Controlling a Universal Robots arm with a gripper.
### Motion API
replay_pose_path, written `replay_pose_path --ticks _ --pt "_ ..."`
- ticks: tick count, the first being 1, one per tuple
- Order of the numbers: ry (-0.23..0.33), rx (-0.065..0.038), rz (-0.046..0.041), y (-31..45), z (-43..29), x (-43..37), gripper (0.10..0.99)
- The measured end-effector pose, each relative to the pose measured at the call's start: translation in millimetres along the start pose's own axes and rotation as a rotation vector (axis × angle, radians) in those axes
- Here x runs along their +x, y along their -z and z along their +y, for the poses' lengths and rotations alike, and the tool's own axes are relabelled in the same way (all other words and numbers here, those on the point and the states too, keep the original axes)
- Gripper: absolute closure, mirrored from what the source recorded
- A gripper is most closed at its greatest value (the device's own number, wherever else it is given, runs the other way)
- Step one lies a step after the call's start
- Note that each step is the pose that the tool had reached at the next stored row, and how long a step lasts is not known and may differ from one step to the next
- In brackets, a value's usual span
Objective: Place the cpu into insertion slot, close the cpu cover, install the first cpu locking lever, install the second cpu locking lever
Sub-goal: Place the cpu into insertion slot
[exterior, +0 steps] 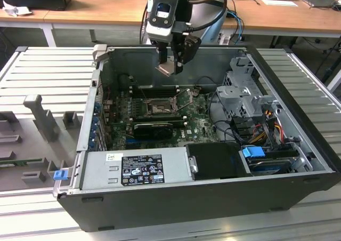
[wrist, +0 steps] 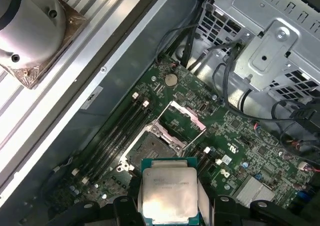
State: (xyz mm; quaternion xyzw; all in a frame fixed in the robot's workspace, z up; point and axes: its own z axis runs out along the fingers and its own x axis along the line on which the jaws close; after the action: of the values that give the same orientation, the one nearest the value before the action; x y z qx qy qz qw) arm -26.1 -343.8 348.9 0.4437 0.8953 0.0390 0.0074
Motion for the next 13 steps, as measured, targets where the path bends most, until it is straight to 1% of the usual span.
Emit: replay_pose_path --ticks 2,10,13 --pt "-0.019 -0.001 -0.0014 -0.3 -0.4 0.3 0.557" --pt "-0.063 -0.001 -0.0047 -1.6 -1.2 0.8 0.557" --pt "-0.093 -0.002 -0.007 -2.1 -1.3 0.8 0.557"
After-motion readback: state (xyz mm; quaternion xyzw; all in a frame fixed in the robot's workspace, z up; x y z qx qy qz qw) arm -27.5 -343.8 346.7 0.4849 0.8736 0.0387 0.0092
